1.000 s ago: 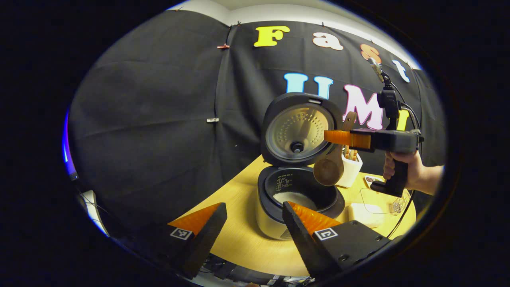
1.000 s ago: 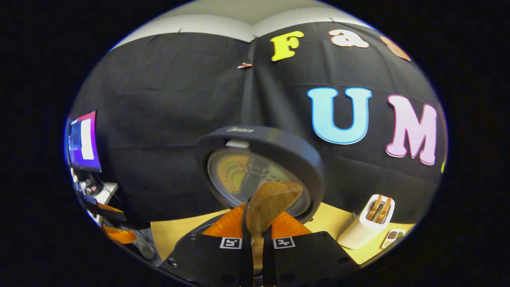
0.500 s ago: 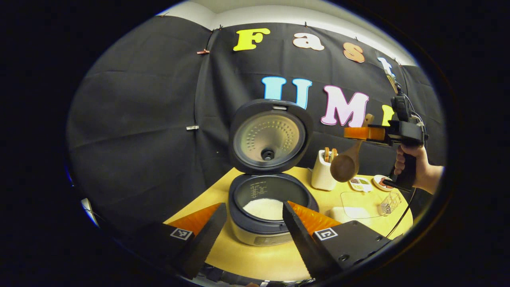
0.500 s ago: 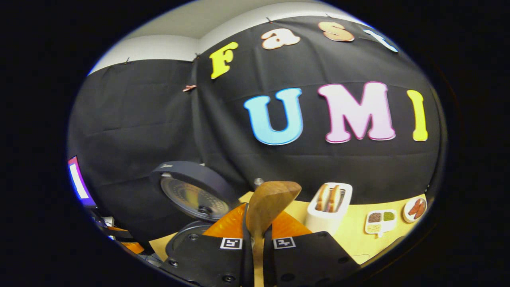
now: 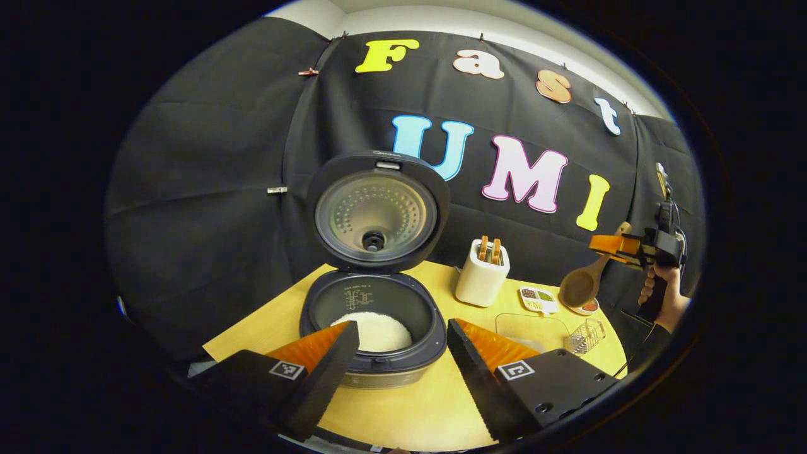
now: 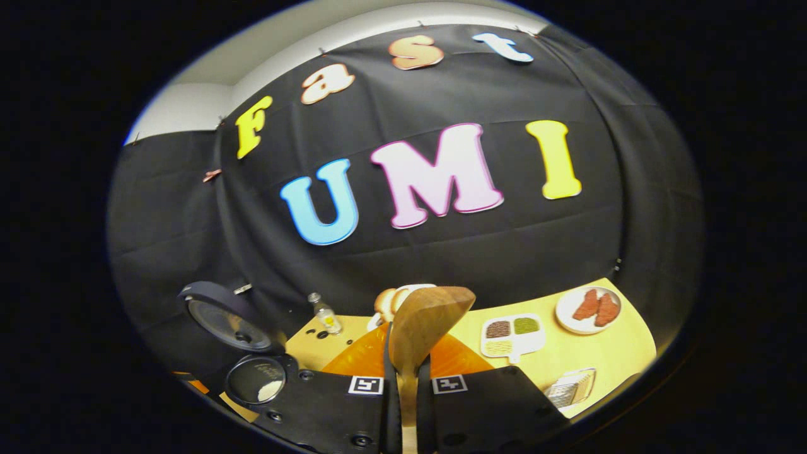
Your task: Close the left gripper, press the button to open the rice cooker; take a wooden spoon from the chopstick holder with the right hand, scoop a spoonful of rice and pour it into the rice cooker, then put the wooden spoon back into the chopstick holder.
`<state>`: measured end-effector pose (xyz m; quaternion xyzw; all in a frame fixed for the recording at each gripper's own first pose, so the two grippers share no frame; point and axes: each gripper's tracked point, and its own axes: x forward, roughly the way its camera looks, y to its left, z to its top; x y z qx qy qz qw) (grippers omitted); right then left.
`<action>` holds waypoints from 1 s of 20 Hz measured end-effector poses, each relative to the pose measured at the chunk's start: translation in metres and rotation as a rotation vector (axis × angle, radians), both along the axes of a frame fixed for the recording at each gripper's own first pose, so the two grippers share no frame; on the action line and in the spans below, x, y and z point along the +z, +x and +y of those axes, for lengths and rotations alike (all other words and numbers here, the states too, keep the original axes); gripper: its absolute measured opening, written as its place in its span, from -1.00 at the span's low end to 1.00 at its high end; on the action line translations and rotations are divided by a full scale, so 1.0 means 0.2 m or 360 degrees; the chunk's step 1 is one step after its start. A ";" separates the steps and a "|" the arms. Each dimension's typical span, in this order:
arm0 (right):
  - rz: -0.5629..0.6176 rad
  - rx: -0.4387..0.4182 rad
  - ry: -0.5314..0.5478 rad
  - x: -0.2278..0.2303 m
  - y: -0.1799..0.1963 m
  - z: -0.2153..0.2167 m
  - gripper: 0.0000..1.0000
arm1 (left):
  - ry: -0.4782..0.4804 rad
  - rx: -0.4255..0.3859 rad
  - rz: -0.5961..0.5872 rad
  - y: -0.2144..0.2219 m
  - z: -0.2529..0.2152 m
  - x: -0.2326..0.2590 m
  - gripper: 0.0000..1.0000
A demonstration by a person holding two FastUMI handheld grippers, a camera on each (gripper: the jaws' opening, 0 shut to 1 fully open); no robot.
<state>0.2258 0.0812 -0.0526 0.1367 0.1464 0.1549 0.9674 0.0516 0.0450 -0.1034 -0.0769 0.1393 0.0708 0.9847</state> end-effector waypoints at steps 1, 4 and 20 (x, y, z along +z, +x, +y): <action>0.0045 -0.0063 0.0038 -0.04 0.00 -0.11 -0.74 | 0.0009 -0.0003 0.0003 0.01 -0.03 0.01 0.91; 0.0109 -0.0271 0.0090 -0.12 0.09 -0.48 -0.74 | 0.0030 -0.0017 0.0024 0.04 -0.11 0.02 0.91; 0.0372 -0.0729 0.0115 -0.70 0.19 -1.20 -0.72 | 0.0128 0.0023 0.0092 0.11 -0.39 0.10 0.91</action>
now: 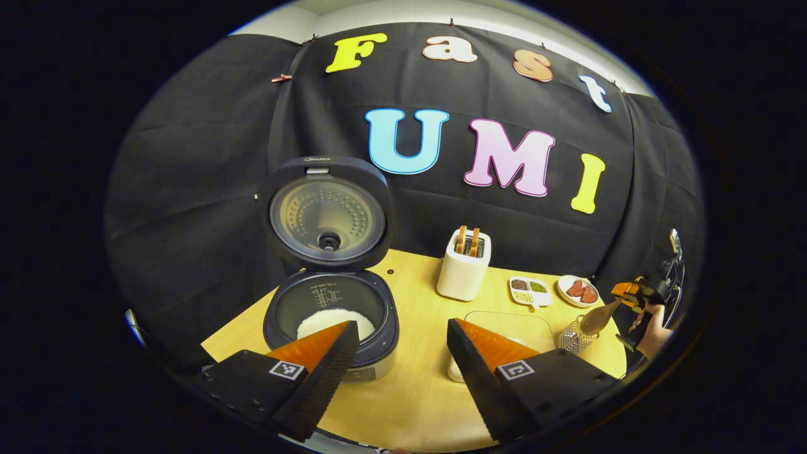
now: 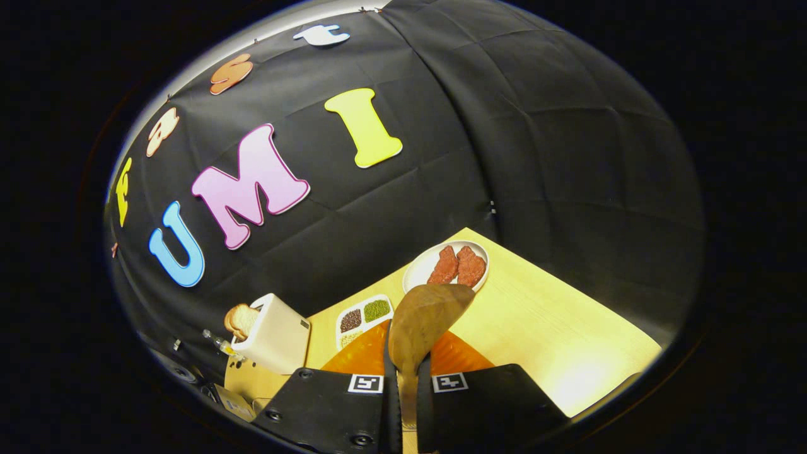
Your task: Close the left gripper, press the button to open the rice cooker; take a wooden spoon from the chopstick holder with the right hand, scoop a spoonful of rice and pour it into the rice cooker, then put the wooden spoon back into the chopstick holder.
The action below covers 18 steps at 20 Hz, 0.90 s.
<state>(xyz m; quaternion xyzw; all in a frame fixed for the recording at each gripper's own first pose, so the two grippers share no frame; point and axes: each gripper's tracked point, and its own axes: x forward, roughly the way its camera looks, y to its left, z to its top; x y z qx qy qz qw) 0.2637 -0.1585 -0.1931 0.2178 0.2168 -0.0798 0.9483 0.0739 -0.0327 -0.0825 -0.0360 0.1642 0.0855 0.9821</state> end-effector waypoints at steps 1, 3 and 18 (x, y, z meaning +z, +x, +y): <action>-0.0002 -0.0002 -0.0007 -0.02 0.01 0.00 -0.72 | 0.0014 0.0008 -0.0006 0.00 -0.01 0.01 0.91; 0.0011 -0.0017 -0.0002 -0.09 0.01 0.01 -0.73 | 0.0041 0.0014 -0.0016 0.00 -0.03 0.03 0.91; 0.0040 -0.0095 0.0099 -0.12 -0.06 0.01 0.54 | 0.0211 0.0209 -0.0361 0.11 0.28 0.47 0.90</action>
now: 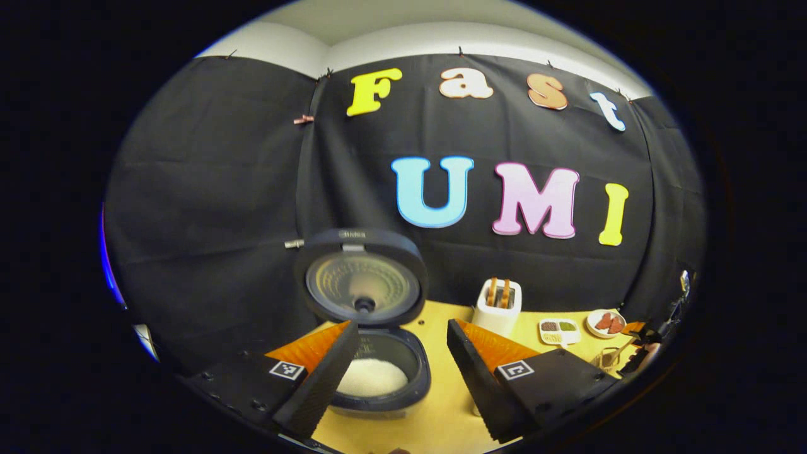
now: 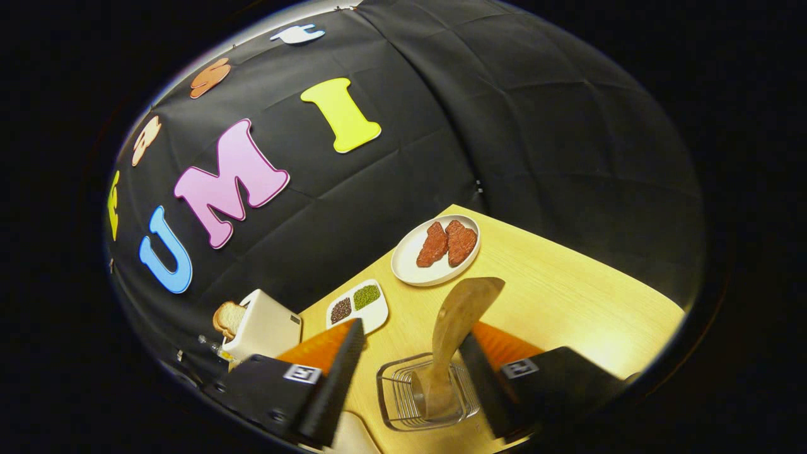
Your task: Close the left gripper, press the button to open the rice cooker; take a wooden spoon from the chopstick holder with the right hand, scoop a spoonful of rice and pour it into the rice cooker, then put the wooden spoon back into the chopstick holder.
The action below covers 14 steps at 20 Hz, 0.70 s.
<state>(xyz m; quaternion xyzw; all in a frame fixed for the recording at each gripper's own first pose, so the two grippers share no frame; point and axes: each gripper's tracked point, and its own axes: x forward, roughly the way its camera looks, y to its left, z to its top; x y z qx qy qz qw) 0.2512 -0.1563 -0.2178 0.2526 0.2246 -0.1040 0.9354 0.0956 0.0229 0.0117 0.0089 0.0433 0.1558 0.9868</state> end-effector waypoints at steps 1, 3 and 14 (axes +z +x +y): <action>-0.0009 0.0008 -0.0027 0.02 -0.04 0.01 1.00 | 0.0034 0.0015 -0.0044 0.02 0.04 0.05 0.90; -0.0018 0.0053 -0.0104 0.08 -0.13 0.00 0.97 | 0.0102 0.0008 -0.0143 0.07 0.07 0.16 0.90; -0.0027 0.0231 -0.0521 0.35 -0.61 0.01 0.97 | 0.0339 -0.0026 -0.0429 0.42 0.44 0.40 0.97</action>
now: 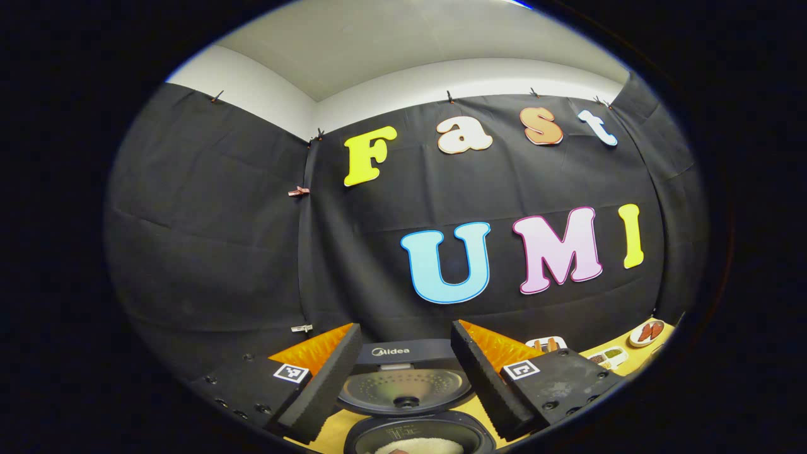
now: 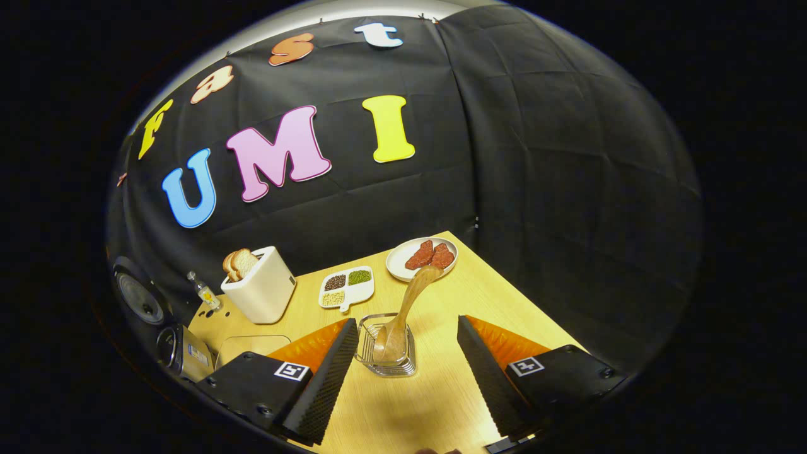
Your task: Close the left gripper, press the button to open the rice cooker; take a wooden spoon from the chopstick holder with the right hand, scoop a spoonful of rice and pour it into the rice cooker, then put the wooden spoon back into the chopstick holder.
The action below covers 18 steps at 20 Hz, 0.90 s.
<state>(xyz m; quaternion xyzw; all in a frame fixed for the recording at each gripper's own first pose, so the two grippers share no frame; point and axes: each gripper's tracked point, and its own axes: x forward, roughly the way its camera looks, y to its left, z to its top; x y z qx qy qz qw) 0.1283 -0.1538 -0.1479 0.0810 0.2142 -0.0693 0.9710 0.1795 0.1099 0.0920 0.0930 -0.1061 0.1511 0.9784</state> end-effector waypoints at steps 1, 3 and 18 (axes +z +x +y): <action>-0.0002 0.0017 -0.0019 0.02 -0.03 0.02 0.97 | -0.0003 -0.0009 -0.0006 0.04 0.03 0.00 0.92; 0.0011 0.0046 -0.0031 0.03 -0.10 0.06 0.97 | 0.0012 -0.0030 -0.0003 0.13 0.06 -0.01 0.92; 0.0031 -0.0019 -0.0013 0.04 -0.21 0.12 0.97 | -0.0049 -0.0073 0.0226 0.31 0.12 -0.12 0.98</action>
